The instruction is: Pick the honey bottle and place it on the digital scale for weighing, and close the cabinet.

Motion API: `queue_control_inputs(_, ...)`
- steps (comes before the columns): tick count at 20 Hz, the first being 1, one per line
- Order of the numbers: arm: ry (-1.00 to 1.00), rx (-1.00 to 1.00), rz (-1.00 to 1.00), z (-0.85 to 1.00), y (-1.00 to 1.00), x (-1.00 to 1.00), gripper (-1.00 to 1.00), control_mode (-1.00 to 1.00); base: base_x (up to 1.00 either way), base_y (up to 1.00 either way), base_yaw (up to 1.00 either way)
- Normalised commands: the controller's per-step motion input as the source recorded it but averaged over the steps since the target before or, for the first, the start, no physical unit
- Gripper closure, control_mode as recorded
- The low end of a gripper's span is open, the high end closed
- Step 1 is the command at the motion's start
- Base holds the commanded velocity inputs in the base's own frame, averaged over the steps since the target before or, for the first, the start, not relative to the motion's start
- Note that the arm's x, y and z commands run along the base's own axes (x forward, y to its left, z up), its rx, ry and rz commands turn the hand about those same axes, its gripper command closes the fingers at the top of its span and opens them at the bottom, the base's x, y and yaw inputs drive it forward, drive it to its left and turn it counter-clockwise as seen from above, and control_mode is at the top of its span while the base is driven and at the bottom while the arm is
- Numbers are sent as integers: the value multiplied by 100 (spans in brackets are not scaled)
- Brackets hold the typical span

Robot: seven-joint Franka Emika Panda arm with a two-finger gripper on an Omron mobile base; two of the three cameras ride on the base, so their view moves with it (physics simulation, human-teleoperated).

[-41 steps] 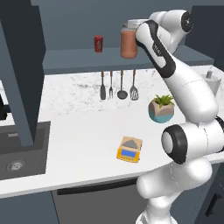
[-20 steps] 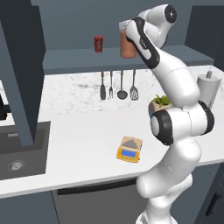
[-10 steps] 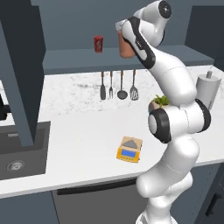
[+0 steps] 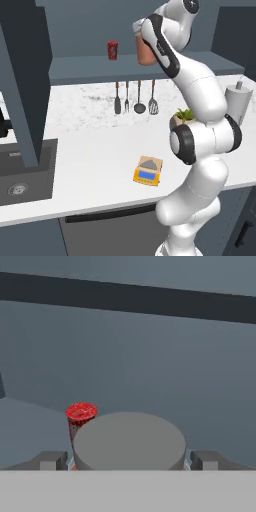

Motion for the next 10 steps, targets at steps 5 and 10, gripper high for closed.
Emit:
queue_control_inputs(5,-3,4,0,2,0,-32,100,-100,0,0,0)
queue_control_inputs(10,0,0,0,0,0,-78,100,-100,0,0,0)
